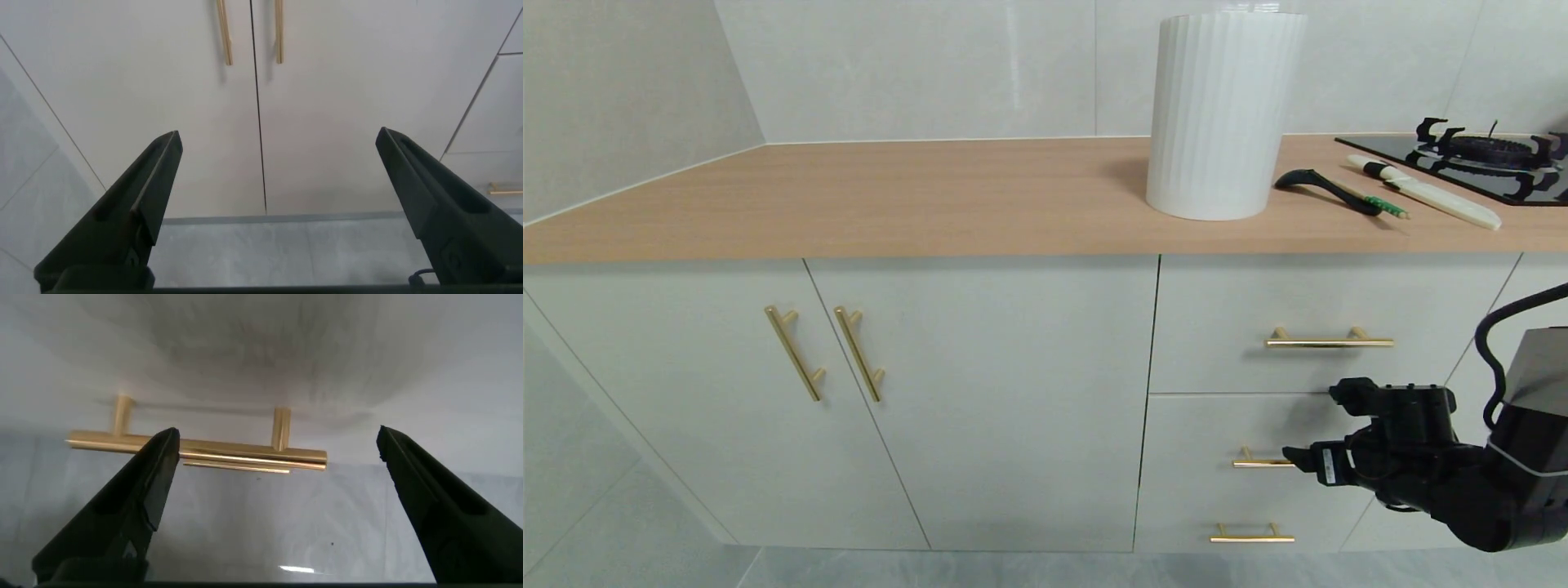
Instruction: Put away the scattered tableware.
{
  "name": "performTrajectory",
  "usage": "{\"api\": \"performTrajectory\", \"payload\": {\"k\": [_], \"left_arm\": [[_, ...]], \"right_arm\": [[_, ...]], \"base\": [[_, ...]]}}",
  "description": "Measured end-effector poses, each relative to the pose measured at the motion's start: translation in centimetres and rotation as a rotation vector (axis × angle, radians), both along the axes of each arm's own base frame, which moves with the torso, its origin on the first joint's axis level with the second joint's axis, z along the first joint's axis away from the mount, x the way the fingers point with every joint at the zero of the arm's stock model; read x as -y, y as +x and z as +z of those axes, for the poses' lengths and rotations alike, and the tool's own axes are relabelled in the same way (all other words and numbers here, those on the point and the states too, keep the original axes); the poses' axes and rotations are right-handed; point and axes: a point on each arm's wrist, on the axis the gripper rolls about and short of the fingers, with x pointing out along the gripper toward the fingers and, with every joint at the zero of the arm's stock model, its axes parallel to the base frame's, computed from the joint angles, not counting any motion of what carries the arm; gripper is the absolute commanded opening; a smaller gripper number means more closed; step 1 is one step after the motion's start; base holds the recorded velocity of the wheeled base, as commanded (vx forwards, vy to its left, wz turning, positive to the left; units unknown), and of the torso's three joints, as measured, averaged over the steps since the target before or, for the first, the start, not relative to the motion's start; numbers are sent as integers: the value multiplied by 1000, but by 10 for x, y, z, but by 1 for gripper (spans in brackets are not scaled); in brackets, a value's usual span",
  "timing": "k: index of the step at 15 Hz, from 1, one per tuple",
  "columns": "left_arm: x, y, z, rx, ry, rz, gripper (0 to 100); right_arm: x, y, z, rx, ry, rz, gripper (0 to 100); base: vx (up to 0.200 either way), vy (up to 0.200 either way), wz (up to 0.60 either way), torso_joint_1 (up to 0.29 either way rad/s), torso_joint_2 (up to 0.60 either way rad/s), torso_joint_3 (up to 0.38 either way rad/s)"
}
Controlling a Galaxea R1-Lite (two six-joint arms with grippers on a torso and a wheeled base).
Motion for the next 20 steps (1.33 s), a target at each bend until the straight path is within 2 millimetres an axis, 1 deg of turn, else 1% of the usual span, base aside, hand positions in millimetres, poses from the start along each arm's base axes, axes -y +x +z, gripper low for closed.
{"api": "performTrajectory", "payload": {"k": [2,6,10,13,15,18,20], "left_arm": [[0,0,0,0,0,0,100],[0,0,0,0,0,0,100],[0,0,0,0,0,0,100],[0,0,0,0,0,0,100],[0,0,0,0,0,0,100],[0,0,0,0,0,0,100],[0,0,0,0,0,0,100]], "right_arm": [[0,3,-10,-16,-5,-6,100],[0,12,-20,27,-18,-30,100],[0,9,-28,13,-20,-30,100],[1,-3,-30,-25,-38,-16,100],[2,-17,-29,-61,-39,-9,100],[3,-44,-19,-111,-41,-1,100],[6,-65,-6,-122,-39,-3,100]], "base": [[0,0,0,0,0,0],[0,0,0,0,0,0],[0,0,0,0,0,0],[0,0,0,0,0,0],[0,0,0,0,0,0],[0,0,0,0,0,0],[0,0,0,0,0,0]]}}
